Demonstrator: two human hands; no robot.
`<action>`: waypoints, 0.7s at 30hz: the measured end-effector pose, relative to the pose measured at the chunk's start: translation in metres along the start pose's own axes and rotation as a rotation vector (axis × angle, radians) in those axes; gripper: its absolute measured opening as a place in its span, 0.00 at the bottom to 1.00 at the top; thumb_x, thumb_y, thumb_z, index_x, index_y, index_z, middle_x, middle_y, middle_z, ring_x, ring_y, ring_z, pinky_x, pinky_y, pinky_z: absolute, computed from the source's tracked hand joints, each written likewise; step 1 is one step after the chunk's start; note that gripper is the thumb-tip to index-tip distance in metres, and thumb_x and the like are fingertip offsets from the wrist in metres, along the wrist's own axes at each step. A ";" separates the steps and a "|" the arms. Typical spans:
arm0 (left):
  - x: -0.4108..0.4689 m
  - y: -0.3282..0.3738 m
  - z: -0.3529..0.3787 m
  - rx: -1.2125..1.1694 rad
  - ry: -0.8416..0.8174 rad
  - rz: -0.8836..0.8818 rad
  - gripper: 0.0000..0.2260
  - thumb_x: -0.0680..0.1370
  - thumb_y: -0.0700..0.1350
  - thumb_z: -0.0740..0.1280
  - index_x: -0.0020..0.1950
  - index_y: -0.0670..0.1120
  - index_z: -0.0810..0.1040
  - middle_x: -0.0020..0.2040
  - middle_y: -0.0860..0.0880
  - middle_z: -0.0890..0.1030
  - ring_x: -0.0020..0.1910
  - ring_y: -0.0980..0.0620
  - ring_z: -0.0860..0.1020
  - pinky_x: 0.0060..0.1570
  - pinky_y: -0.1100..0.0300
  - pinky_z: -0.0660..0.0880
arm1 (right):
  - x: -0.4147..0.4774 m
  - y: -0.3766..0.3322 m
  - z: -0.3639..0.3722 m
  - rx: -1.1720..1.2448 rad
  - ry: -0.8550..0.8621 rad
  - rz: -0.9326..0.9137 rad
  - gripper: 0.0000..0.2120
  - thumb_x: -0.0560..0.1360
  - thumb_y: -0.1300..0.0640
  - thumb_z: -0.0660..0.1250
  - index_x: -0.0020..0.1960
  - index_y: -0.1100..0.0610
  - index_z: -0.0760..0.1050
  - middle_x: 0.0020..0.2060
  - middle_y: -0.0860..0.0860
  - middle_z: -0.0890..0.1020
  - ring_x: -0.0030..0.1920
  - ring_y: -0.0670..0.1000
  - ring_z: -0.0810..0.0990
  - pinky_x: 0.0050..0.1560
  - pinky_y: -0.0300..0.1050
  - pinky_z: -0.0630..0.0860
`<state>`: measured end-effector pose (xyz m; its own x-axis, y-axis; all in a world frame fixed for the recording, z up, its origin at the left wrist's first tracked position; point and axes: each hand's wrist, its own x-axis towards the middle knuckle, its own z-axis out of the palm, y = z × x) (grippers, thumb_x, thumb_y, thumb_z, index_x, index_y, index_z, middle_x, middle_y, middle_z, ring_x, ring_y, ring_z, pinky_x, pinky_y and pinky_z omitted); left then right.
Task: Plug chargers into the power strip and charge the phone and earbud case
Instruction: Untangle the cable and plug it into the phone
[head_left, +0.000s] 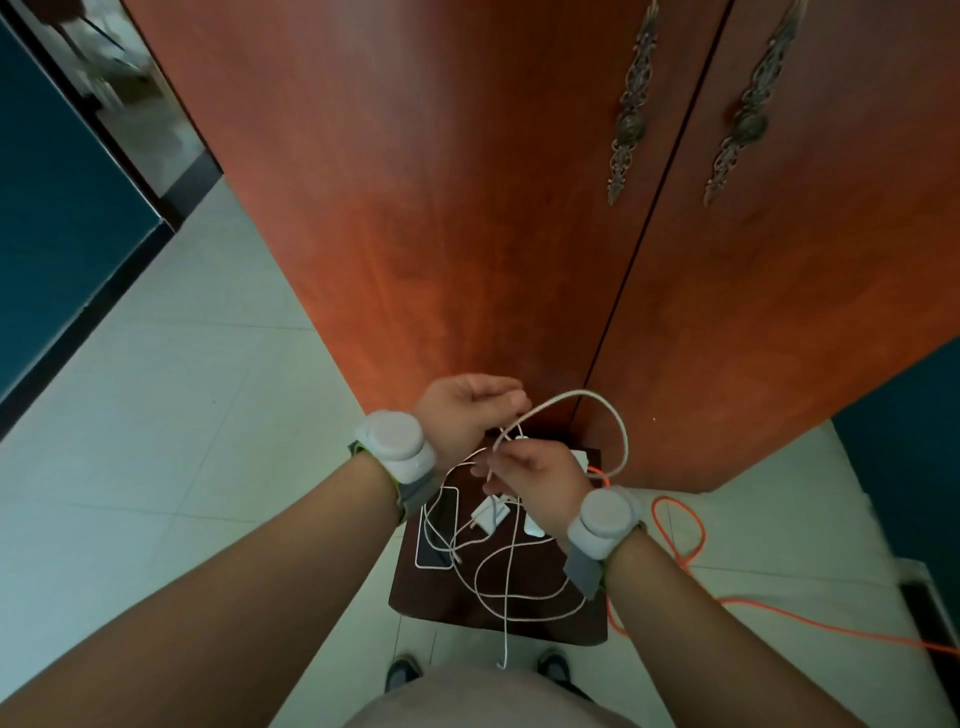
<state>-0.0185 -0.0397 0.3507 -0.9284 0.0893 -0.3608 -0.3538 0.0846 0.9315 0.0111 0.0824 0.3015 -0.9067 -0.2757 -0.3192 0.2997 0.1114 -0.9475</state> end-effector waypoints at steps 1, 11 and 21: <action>-0.001 -0.003 -0.003 0.002 0.011 -0.012 0.10 0.75 0.46 0.68 0.55 0.45 0.79 0.52 0.43 0.84 0.53 0.46 0.81 0.56 0.53 0.78 | -0.001 -0.003 -0.001 0.011 0.019 -0.002 0.10 0.77 0.61 0.62 0.43 0.54 0.80 0.38 0.49 0.84 0.38 0.50 0.82 0.47 0.43 0.78; -0.021 -0.041 -0.014 -0.101 -0.071 -0.233 0.24 0.71 0.50 0.65 0.65 0.43 0.75 0.62 0.47 0.79 0.63 0.49 0.74 0.66 0.51 0.65 | -0.007 -0.039 -0.027 0.381 0.040 -0.034 0.11 0.80 0.60 0.56 0.47 0.58 0.77 0.39 0.52 0.86 0.34 0.48 0.82 0.41 0.42 0.76; -0.016 -0.074 -0.024 0.487 0.100 -0.113 0.06 0.73 0.39 0.69 0.45 0.49 0.83 0.37 0.53 0.80 0.33 0.59 0.74 0.33 0.75 0.70 | -0.009 -0.067 -0.062 0.670 0.045 -0.072 0.10 0.79 0.57 0.56 0.47 0.56 0.76 0.39 0.52 0.86 0.34 0.47 0.82 0.41 0.41 0.81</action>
<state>0.0194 -0.0714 0.2883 -0.9022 -0.0407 -0.4294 -0.3808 0.5428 0.7486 -0.0197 0.1364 0.3690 -0.9384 -0.2183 -0.2678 0.3443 -0.5261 -0.7776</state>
